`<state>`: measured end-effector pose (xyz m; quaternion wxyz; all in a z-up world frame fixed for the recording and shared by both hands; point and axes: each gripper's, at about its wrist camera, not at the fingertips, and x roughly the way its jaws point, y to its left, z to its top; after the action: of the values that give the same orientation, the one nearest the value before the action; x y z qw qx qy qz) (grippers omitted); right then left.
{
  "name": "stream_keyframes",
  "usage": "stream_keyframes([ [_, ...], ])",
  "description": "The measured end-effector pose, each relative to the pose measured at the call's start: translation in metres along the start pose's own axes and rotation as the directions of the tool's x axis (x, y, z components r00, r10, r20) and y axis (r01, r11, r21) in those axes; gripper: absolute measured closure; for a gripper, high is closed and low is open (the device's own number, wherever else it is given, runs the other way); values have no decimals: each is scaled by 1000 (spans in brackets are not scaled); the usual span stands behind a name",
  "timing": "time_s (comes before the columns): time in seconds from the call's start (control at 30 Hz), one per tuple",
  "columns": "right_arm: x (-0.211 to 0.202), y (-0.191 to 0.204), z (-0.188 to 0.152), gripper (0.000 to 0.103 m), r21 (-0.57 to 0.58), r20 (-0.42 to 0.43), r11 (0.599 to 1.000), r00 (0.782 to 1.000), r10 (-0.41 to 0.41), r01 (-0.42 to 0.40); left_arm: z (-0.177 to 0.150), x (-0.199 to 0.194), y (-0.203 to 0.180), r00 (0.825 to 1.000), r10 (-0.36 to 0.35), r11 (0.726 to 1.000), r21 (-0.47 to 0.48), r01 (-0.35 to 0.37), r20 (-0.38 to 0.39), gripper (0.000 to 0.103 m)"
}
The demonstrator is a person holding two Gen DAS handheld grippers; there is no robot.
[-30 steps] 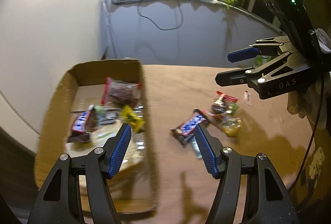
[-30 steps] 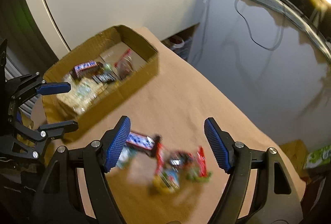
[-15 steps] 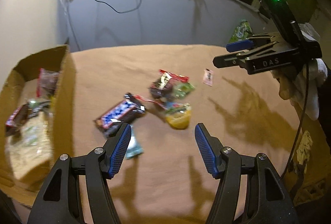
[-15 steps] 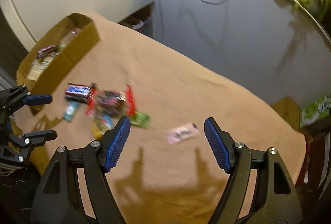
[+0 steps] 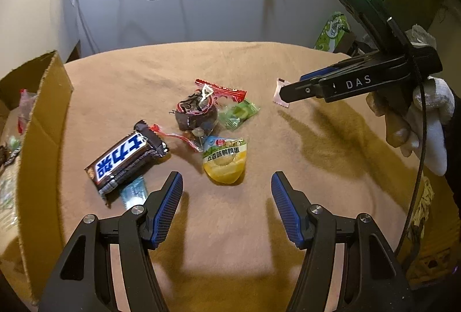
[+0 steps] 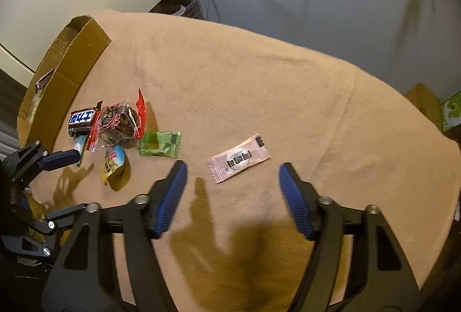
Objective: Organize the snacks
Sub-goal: 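Grasp the yellow-green fruit candy with left gripper while right grasps pink candy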
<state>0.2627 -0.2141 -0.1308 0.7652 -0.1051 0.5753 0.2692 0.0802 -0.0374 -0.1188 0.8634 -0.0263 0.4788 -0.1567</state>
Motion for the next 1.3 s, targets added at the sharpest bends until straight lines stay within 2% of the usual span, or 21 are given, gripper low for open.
stream_keyframes([
  [0.13,7,-2,2,58,18,-22,1000,1000,14,-14,1,7,0,1000,-6,1000,3,6,-14,39],
  [0.47,28,18,26,61,-4,-35,999,999,-37,37,10,19,6,1000,-1,1000,-13,1,-19,41],
  [0.53,30,23,27,66,-34,-36,997,997,-72,71,11,23,5,1000,-2,1000,-13,2,-22,48],
  [0.7,32,38,23,68,-114,-35,984,989,-143,138,12,31,0,1000,7,1000,2,-7,-20,52],
  [0.77,31,42,20,70,-131,-32,981,988,-152,146,13,32,0,1000,9,1000,8,-9,-18,60],
  [0.83,29,44,16,77,-139,-31,979,988,-154,149,14,34,-1,1000,19,1000,17,-18,-16,71],
  [0.87,26,46,11,82,-143,-32,979,988,-151,145,14,35,-2,1000,22,1000,23,-21,-14,71],
  [1.3,1,55,-12,83,-128,22,984,993,-120,121,3,14,-9,999,14,999,35,-15,31,73],
])
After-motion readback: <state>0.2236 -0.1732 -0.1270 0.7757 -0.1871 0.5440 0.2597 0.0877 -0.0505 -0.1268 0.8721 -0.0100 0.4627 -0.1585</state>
